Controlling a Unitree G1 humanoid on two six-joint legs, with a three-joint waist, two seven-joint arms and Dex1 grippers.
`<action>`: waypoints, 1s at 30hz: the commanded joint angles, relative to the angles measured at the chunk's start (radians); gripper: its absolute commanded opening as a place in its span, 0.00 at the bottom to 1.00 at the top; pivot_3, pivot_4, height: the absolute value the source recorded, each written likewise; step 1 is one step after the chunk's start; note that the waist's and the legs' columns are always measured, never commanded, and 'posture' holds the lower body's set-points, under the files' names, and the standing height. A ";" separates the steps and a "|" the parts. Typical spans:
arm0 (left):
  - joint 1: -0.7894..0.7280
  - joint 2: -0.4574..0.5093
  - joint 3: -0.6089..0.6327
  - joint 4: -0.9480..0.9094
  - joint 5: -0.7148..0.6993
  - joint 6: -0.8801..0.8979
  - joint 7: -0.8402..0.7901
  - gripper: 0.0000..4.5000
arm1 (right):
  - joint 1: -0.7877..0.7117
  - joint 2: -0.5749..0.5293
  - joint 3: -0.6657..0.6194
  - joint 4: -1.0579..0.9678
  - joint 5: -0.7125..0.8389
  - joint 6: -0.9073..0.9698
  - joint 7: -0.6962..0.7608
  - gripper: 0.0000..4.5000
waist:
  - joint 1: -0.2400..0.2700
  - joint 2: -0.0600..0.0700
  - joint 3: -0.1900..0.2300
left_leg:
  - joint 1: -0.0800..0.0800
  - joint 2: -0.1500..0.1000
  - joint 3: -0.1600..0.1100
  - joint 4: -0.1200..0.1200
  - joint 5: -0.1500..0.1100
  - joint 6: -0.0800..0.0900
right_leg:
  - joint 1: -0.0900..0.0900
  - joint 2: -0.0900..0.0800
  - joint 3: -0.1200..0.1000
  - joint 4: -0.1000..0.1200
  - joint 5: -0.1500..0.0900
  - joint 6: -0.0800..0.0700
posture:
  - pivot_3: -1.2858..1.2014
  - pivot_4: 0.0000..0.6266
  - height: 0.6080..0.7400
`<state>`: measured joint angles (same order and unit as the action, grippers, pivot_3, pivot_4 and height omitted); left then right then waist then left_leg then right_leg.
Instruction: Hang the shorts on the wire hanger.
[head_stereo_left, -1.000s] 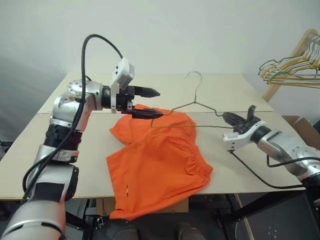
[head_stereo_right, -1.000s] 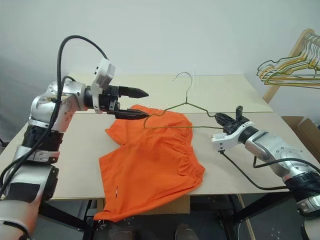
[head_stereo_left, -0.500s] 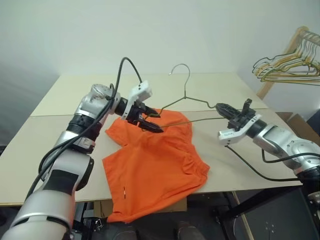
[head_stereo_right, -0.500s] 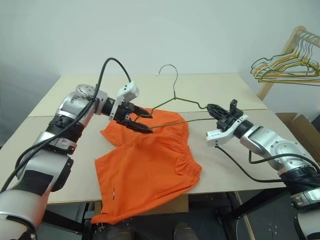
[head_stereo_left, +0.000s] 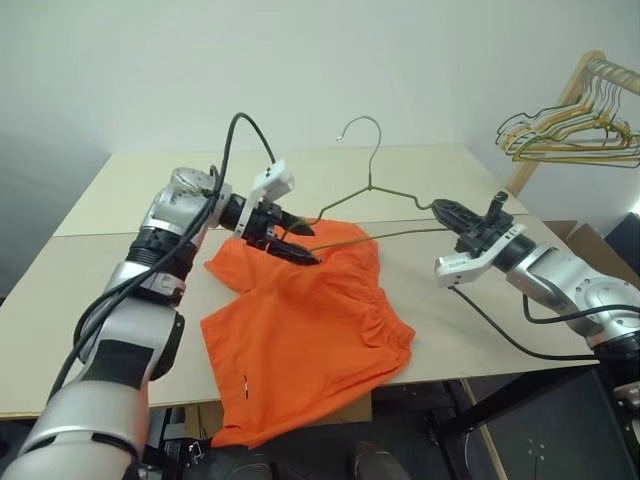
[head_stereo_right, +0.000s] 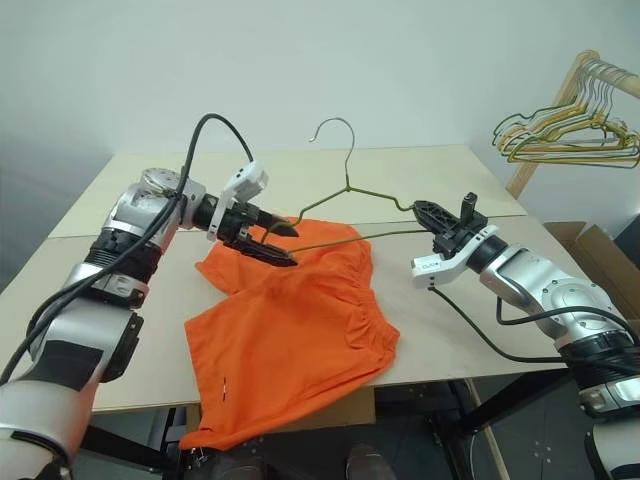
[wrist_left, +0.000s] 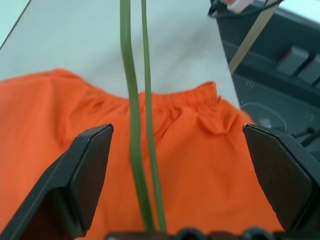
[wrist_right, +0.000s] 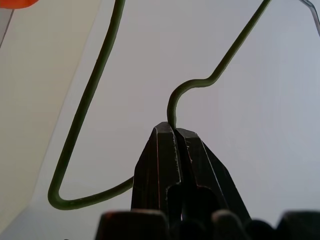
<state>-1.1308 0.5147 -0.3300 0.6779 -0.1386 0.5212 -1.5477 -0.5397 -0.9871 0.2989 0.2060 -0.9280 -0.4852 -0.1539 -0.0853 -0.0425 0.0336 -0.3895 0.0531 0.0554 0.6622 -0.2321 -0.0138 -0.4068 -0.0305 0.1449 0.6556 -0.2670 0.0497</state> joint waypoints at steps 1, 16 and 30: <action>0.004 -0.005 -0.023 -0.029 0.047 -0.027 0.030 1.00 | -0.044 0.003 -0.046 -0.020 0.010 -0.008 -0.008 0.00 | 0.000 0.000 0.000 | 0.000 0.000 0.000 0.000 0.000 0.000 | 0.000 -0.001 0.000 0.000 0.000 0.000 | 0.53 0.00 1.00; -0.025 -0.047 0.008 0.055 0.082 -0.058 0.097 0.12 | -0.031 -0.004 -0.058 -0.040 0.011 -0.020 0.003 0.00 | -0.002 0.000 0.000 | 0.000 -0.002 0.000 0.000 0.000 0.000 | 0.000 -0.002 0.000 0.000 0.000 0.001 | 0.53 0.00 1.00; -0.034 -0.040 0.032 0.079 0.090 -0.052 0.111 0.00 | 0.035 -0.037 -0.084 -0.090 0.123 -0.161 0.075 0.38 | -0.003 0.000 0.000 | 0.000 -0.002 -0.001 0.000 0.000 0.000 | 0.001 -0.002 -0.001 0.000 0.000 0.002 | 0.53 0.00 1.00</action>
<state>-1.1233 0.4684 -0.3300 0.7633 -0.0409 0.4802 -1.4414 -0.4940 -1.0038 0.2600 0.1437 -0.8409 -0.6152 -0.0859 -0.0882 -0.0426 0.0336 -0.3894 0.0510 0.0543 0.6624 -0.2321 -0.0138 -0.4053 -0.0325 0.1442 0.6556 -0.2674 0.0513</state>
